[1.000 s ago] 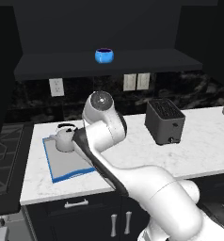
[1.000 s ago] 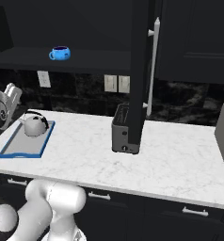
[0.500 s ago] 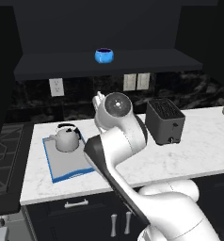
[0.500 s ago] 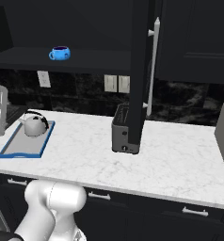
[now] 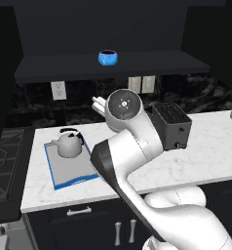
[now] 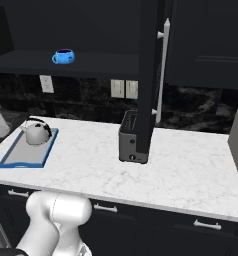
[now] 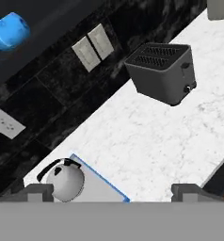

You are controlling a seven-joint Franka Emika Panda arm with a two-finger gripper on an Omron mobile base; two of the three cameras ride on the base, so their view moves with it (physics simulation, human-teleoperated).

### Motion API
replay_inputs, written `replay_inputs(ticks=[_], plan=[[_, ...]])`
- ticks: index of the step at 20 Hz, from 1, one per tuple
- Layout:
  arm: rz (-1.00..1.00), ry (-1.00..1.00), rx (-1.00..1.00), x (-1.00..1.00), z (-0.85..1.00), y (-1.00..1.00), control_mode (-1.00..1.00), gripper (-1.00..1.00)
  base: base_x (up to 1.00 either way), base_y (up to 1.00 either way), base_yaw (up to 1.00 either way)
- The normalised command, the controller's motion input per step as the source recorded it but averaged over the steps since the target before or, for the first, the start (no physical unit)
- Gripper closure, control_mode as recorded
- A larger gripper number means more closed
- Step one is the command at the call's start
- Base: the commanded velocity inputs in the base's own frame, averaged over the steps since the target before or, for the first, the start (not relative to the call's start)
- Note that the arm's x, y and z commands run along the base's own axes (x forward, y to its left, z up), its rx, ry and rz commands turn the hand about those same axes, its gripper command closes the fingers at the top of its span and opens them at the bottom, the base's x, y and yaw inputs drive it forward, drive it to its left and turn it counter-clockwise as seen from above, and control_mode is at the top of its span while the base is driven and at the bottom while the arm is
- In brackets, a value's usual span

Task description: Pick the kettle from the counter and place it on the tray. Then pick the mug from the cabinet and place it on the tray. Then close the cabinet doors.

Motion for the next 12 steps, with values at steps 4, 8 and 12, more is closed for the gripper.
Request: replay_inputs(ticks=[4, 8, 12], plan=[[0.40, 0.00, -0.48, -0.03, 0.48, -0.31, -1.00, -1.00, 0.00, 0.00, 0.00], [0.33, 0.04, -0.32, 0.08, 0.44, -0.30, -1.00, -1.00, 0.00, 0.00, 0.00], [0.30, -0.01, -0.06, 0.43, 0.25, -0.24, -1.00, -1.00, 0.00, 0.00, 0.00]])
